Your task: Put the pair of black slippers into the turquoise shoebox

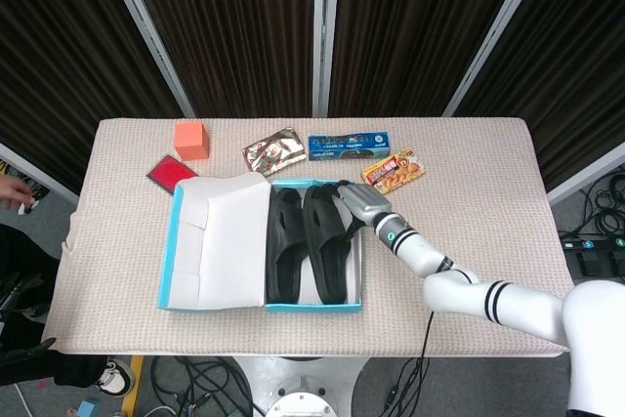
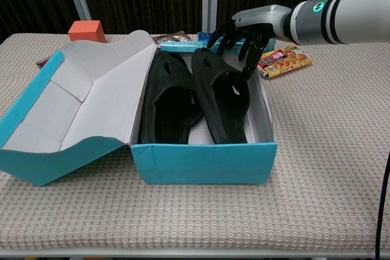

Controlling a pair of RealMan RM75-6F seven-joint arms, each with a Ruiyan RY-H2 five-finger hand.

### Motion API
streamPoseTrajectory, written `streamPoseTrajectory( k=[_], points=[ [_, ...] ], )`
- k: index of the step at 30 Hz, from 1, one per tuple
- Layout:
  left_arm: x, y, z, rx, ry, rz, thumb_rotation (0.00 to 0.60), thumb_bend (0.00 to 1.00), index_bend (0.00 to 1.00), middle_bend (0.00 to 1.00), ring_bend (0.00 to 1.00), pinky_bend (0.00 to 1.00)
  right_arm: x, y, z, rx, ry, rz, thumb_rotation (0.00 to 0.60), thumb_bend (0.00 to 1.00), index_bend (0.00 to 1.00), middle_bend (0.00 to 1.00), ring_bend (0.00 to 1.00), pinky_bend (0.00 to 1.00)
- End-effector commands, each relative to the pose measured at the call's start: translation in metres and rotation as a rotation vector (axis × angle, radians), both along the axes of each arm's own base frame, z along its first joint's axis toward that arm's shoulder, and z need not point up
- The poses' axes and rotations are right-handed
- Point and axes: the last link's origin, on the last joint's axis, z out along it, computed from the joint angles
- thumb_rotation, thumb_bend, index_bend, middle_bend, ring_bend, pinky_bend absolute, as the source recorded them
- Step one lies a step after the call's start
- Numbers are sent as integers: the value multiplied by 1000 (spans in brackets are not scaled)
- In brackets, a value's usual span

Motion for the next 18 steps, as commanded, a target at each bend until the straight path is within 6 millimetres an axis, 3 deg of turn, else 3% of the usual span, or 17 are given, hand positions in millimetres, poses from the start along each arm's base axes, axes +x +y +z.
streamPoseTrajectory(
  k=[1,10,18],
  points=[
    [0,0,0,0,0,-1,600,0,126,189,35,152,2,-1,3,-4,0,6,600,0,129,187,20,219],
    [2,0,0,0,0,-7,600,0,126,188,35,152,12,3,25,-32,-28,28,600,0,121,185,19,215],
    [4,0,-1,-1,3,-15,600,0,126,189,35,152,28,19,52,-1,-115,20,600,0,117,186,20,215]
  ],
)
